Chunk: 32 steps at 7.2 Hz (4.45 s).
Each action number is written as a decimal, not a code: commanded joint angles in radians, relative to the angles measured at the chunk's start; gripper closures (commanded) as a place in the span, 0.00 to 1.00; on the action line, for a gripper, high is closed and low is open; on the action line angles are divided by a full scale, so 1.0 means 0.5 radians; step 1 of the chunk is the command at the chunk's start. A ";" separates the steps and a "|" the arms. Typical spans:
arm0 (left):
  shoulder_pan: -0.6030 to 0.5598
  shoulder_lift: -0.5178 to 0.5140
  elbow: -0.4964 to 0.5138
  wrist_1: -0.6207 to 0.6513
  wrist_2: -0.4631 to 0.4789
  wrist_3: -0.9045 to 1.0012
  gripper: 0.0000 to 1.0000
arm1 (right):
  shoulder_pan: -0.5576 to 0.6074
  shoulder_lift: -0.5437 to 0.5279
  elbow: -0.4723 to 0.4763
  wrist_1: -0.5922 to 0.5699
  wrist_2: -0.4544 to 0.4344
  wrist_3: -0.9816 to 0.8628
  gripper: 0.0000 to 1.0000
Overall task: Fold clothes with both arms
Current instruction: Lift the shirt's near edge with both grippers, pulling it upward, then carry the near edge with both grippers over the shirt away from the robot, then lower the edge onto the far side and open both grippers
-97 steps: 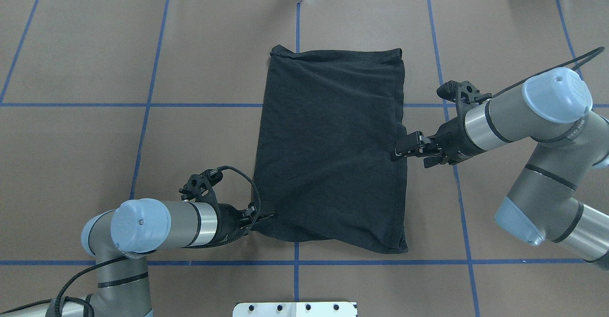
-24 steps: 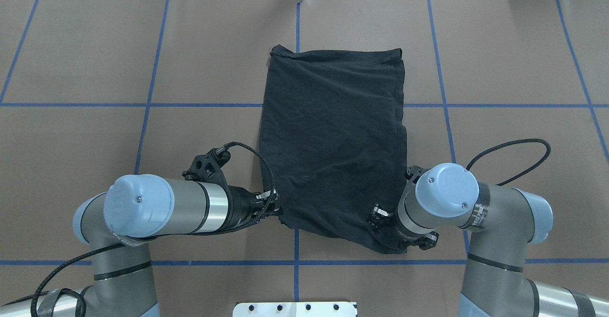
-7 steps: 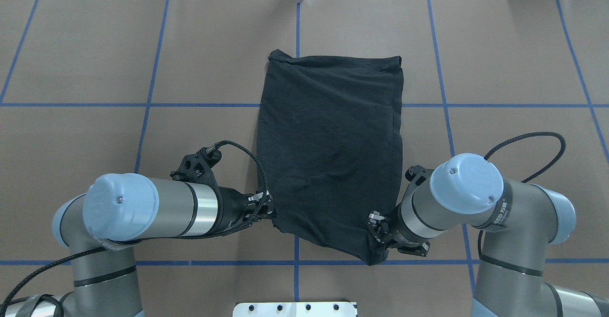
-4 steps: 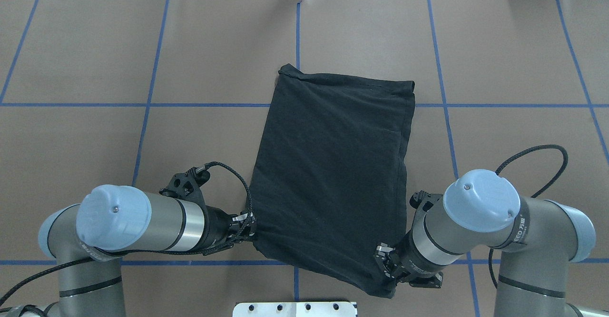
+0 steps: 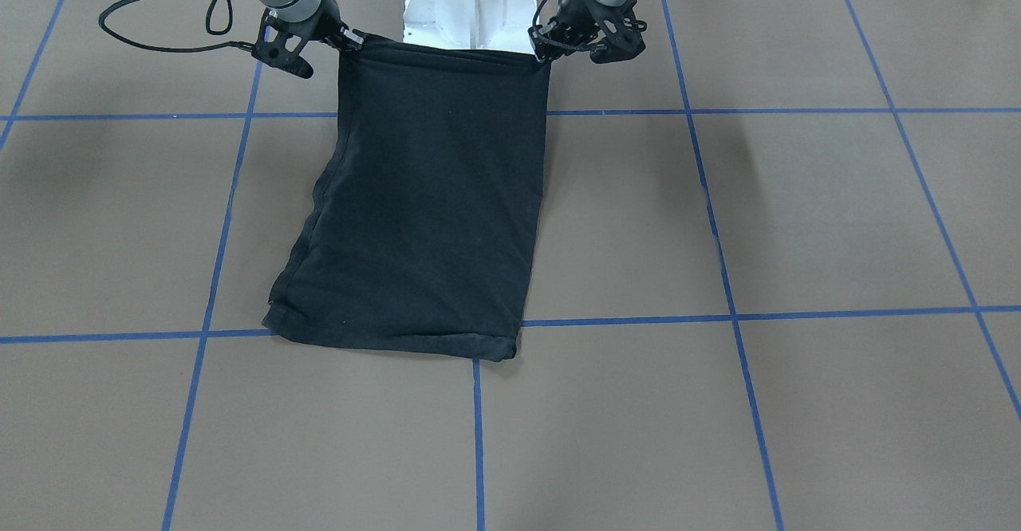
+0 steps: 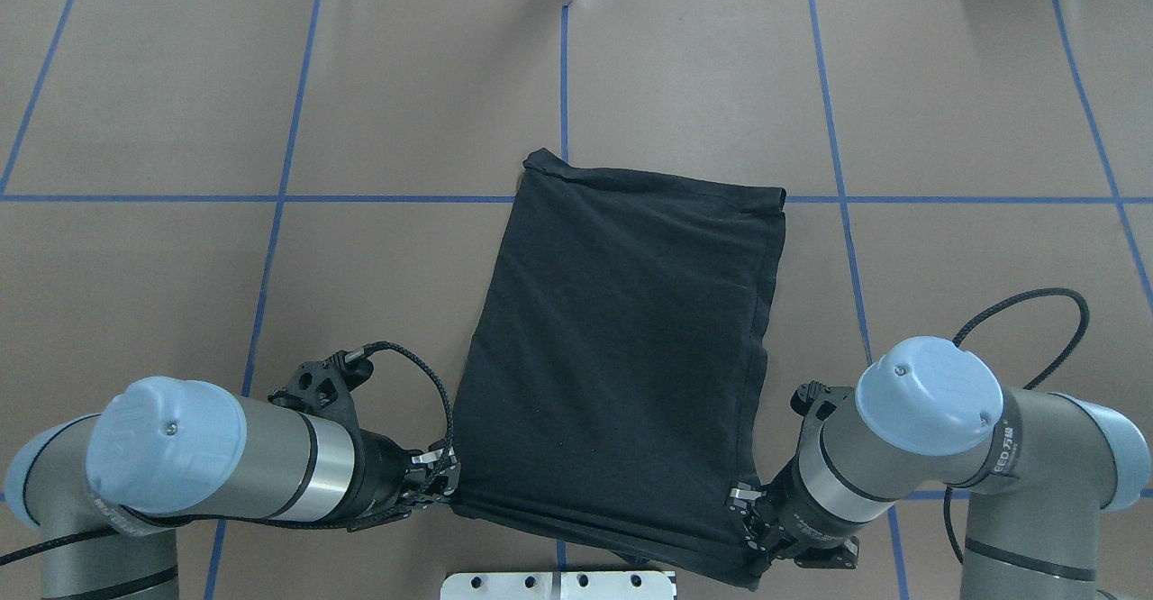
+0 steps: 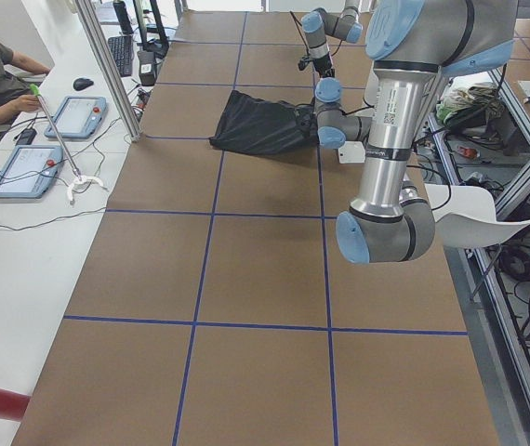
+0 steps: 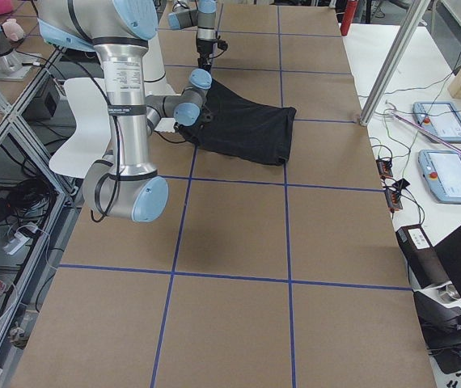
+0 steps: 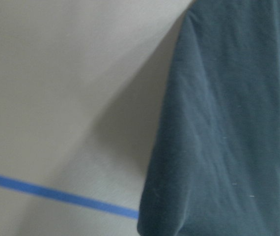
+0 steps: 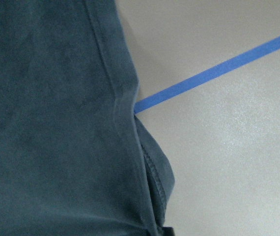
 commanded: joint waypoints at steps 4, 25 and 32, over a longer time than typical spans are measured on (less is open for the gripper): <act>-0.241 -0.156 -0.039 0.034 -0.138 0.040 1.00 | 0.442 0.027 0.120 0.000 0.383 -0.007 1.00; -0.985 -1.506 2.273 -0.932 -0.117 0.326 1.00 | 1.142 0.785 -1.212 0.018 0.386 -0.741 1.00; -0.985 -1.617 2.636 -1.295 0.006 0.234 1.00 | 1.354 0.776 -1.558 0.212 0.410 -0.961 1.00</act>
